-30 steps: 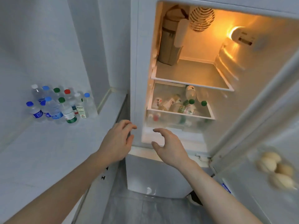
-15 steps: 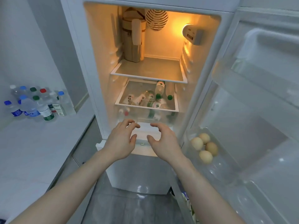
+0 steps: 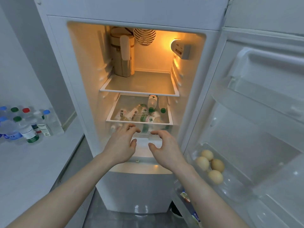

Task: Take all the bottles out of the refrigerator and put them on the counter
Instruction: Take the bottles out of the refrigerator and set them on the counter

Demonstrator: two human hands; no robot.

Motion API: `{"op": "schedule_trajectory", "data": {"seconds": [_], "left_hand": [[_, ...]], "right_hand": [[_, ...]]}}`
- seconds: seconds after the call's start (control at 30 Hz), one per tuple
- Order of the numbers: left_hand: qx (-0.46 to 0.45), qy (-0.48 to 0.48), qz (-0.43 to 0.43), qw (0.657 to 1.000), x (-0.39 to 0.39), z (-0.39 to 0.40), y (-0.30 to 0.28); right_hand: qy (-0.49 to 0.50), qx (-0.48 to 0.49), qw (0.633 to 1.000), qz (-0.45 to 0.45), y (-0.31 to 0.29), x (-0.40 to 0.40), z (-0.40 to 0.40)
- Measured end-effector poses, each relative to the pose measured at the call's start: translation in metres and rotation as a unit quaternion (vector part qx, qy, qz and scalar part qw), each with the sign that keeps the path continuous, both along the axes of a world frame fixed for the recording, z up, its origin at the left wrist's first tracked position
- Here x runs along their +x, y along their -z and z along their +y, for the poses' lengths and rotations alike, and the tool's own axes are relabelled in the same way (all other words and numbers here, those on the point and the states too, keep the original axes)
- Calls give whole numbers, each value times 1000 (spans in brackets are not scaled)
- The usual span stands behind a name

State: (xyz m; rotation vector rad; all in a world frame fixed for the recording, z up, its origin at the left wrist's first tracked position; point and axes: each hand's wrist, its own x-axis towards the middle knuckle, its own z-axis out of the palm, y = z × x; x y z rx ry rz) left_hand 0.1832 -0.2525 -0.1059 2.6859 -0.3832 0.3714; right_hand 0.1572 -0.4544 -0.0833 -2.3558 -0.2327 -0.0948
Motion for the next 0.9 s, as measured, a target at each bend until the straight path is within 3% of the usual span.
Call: {"op": "schedule_trajectory", "data": {"seconds": [0.17, 0.47, 0.9], "left_hand": [[0, 8, 20, 1000, 32, 1, -2], [40, -12, 65, 997, 112, -17, -10], [37, -55, 118, 991, 207, -54, 11]], "right_hand": [[21, -21, 1000, -9, -9, 32, 5], [84, -44, 993, 74, -25, 116, 4], [169, -2, 979, 117, 15, 213, 6]]}}
